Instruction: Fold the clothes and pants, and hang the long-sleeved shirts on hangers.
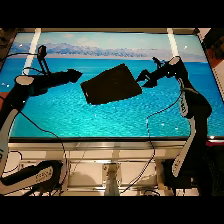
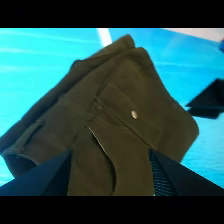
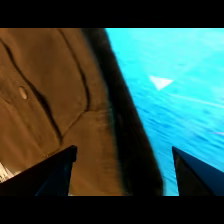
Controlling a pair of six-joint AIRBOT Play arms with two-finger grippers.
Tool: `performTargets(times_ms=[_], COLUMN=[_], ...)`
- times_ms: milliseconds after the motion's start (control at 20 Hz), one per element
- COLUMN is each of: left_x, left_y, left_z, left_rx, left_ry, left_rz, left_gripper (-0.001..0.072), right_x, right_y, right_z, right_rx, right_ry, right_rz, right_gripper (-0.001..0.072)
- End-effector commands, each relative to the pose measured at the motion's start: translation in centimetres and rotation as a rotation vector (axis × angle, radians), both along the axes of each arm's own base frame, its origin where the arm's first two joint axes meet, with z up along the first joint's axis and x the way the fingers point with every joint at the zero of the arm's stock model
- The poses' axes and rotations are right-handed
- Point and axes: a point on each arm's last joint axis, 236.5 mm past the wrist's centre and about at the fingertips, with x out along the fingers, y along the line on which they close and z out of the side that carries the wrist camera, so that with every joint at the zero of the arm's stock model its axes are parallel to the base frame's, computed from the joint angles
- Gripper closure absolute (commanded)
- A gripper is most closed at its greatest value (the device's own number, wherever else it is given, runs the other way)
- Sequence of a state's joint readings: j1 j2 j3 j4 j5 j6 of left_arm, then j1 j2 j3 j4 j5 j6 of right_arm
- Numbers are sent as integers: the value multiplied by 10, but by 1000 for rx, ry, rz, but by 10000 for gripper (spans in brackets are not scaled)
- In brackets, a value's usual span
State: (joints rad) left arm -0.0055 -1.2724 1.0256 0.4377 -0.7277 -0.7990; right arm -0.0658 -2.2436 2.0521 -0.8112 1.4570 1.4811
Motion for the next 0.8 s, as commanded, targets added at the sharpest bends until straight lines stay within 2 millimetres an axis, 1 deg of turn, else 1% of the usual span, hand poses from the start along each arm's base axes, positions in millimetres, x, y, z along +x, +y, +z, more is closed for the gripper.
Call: performTargets(times_ms=[0,100,150,250,300,350,450,500,550,600,650,700,750], left_x=[-5,-5,-5,-5,-5,-5,-5,-7,-11,-21,-32,-46,-60], left_y=[-3,-3,-3,-3,-3,-3,-3,-5,-6,-8,-8,-7,-3], left_z=[2,2,2,1,1,1,2,1,-1,-5,-11,-17,-23], left_rx=[1,1,1,1,1,1,1,-1,3,37,87,140,181], left_ry=[2,2,2,2,2,2,2,6,16,30,45,68,112], left_rz=[-24,-24,-24,-24,-24,-24,-25,-33,-54,-98,-147,-195,-223], left_gripper=[163,163,163,163,164,163,165,186,261,382,541,657,697], right_x=[-10,-16,-19,-25,-27,-28,-30,-33,-36,-39,-42,-44,-46], right_y=[15,32,40,56,60,63,59,52,39,19,-9,-45,-79], right_z=[-20,-26,-27,-27,-27,-26,-21,-15,-9,-5,-3,-2,3], right_rx=[-1,-1,-3,-3,-2,-2,1,5,-5,-40,-109,-203,-264], right_ry=[41,53,55,50,51,50,59,69,80,90,94,101,103], right_rz=[38,71,87,123,134,139,144,151,154,158,159,139,102], right_gripper=[20,22,35,162,266,384,694,698,699,700,700,699,700])
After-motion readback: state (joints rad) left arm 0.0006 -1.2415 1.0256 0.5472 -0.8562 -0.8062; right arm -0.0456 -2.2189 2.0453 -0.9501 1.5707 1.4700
